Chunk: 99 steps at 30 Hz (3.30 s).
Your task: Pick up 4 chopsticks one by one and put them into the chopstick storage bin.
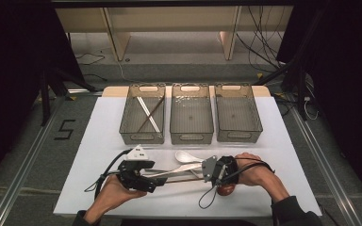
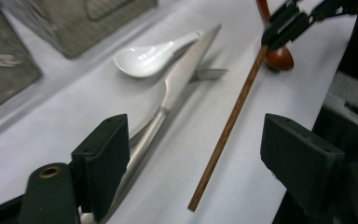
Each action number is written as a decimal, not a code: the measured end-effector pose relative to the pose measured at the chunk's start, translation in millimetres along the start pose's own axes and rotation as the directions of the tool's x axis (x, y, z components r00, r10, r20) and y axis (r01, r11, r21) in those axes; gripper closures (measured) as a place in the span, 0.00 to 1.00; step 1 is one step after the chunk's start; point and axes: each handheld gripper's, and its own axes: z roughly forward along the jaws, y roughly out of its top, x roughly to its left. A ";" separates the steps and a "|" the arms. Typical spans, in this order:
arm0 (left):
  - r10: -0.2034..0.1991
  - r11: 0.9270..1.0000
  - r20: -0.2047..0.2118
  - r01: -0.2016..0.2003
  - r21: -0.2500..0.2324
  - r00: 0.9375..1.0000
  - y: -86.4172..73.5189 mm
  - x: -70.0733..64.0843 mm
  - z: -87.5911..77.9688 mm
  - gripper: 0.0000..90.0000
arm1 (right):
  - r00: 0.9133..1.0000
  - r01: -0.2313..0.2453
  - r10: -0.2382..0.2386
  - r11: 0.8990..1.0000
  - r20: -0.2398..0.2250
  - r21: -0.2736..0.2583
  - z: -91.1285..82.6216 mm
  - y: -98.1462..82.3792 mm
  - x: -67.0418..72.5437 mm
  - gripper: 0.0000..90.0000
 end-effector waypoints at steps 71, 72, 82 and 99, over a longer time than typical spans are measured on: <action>-0.023 0.999 -0.060 0.025 0.040 0.998 35.4 34.2 3.7 0.94 | 0.844 -0.438 0.512 0.830 0.160 -0.346 -19.1 -32.6 1.9 0.33; -0.031 0.999 -0.069 0.033 0.025 0.997 35.6 36.2 1.9 0.94 | 0.832 -0.454 0.532 0.816 0.157 -0.358 -18.3 -34.3 2.9 0.33; -0.136 0.990 -0.121 0.128 -0.067 0.983 36.8 60.7 -11.5 0.94 | 0.740 -0.573 0.666 0.698 0.095 -0.429 -10.8 -51.2 10.9 0.31; -0.224 0.971 -0.231 0.196 -0.136 0.947 61.2 113.0 -17.2 0.94 | 0.686 -0.617 0.725 0.625 0.062 -0.477 -13.0 -60.8 18.8 0.29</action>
